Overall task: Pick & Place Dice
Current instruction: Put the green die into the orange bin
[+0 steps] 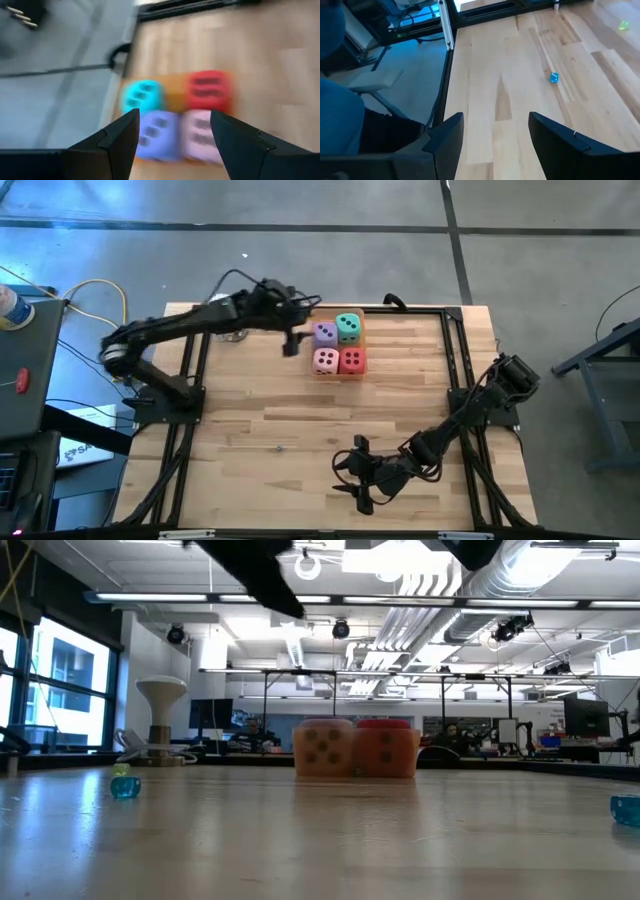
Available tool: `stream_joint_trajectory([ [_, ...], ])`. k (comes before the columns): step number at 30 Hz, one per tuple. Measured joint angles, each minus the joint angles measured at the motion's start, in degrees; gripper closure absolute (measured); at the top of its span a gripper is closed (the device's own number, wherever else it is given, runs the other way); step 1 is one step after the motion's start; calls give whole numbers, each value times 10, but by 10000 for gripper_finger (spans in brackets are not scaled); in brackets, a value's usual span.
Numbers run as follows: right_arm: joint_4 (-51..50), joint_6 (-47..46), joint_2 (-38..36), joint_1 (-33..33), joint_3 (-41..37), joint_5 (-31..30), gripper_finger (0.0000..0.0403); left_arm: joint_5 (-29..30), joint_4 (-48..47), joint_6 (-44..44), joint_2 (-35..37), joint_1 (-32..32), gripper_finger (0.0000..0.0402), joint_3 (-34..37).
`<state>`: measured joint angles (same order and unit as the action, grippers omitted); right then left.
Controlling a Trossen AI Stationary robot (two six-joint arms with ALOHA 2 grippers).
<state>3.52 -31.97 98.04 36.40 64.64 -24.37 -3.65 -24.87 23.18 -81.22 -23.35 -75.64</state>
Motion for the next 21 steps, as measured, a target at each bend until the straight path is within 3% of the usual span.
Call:
stream_joint_trajectory([
  [7, -3, -13, 0, 0, 0, 6, 188, -142, -225, -97, 105, 32, 167, 6],
  [10, -3, -13, 0, 0, 0, 5, 188, -167, -274, -149, 118, 60, 167, 32],
  [14, -3, -13, 0, -1, 0, 5, 188, -89, -282, -252, 121, 113, 167, 91],
  [21, -3, 1, -1, -2, 0, 5, 188, 10, -302, -307, 125, 211, 167, 175],
])
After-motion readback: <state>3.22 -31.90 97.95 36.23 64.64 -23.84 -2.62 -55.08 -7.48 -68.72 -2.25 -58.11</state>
